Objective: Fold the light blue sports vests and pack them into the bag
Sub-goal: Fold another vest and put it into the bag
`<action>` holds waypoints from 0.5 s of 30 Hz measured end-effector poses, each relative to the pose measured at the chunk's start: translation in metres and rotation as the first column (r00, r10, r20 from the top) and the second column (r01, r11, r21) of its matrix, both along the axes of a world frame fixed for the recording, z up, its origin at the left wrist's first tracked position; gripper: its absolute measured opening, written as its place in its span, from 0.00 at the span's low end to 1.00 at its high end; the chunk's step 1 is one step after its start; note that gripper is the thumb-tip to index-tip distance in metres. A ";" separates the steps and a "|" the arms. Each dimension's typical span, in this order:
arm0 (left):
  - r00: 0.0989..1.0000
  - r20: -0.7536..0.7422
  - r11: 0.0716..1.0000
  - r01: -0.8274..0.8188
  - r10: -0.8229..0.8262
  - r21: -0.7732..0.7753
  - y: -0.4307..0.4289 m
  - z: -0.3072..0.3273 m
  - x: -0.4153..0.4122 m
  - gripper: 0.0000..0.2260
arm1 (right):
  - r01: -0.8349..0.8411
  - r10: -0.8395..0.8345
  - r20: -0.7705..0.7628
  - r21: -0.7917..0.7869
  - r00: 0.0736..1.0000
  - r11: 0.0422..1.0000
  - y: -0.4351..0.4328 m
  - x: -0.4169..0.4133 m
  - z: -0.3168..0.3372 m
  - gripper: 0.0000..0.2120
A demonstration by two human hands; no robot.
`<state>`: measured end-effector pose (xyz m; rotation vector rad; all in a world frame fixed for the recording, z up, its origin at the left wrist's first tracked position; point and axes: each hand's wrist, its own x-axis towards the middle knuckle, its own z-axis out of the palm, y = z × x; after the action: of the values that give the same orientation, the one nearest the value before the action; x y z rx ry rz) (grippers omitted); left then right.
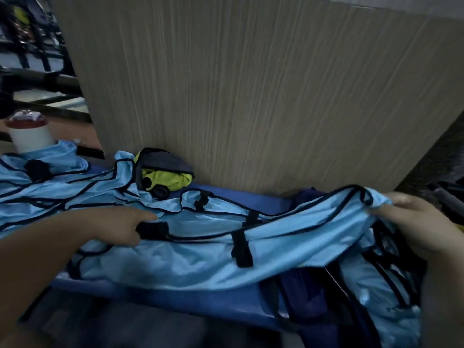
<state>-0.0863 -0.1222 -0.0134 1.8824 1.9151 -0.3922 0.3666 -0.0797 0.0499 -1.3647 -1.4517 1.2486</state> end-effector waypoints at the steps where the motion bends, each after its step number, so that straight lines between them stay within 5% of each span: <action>1: 0.999 0.025 0.999 -0.030 0.029 0.026 0.009 -0.002 0.002 0.24 | 0.144 -0.145 0.019 0.037 0.989 0.989 0.010 -0.001 -0.002 0.03; 4: 0.995 0.067 0.983 -0.086 0.076 0.164 0.035 -0.018 -0.007 0.25 | 0.300 -0.326 0.116 0.196 0.938 0.934 0.039 0.003 -0.013 0.10; 8: 0.985 0.149 0.933 -0.131 0.085 0.335 0.061 -0.027 -0.018 0.13 | 0.443 -0.478 0.151 0.216 0.865 0.870 0.061 -0.002 -0.022 0.09; 15: 0.972 0.231 0.848 -0.154 0.038 0.508 0.105 -0.015 -0.034 0.15 | 0.462 -0.579 0.454 0.351 0.677 0.815 0.082 -0.001 -0.035 0.13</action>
<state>-0.1200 -0.0168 -0.0279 2.0272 2.0942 0.3998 0.3656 0.0026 0.0145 -1.9071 -1.3366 0.3191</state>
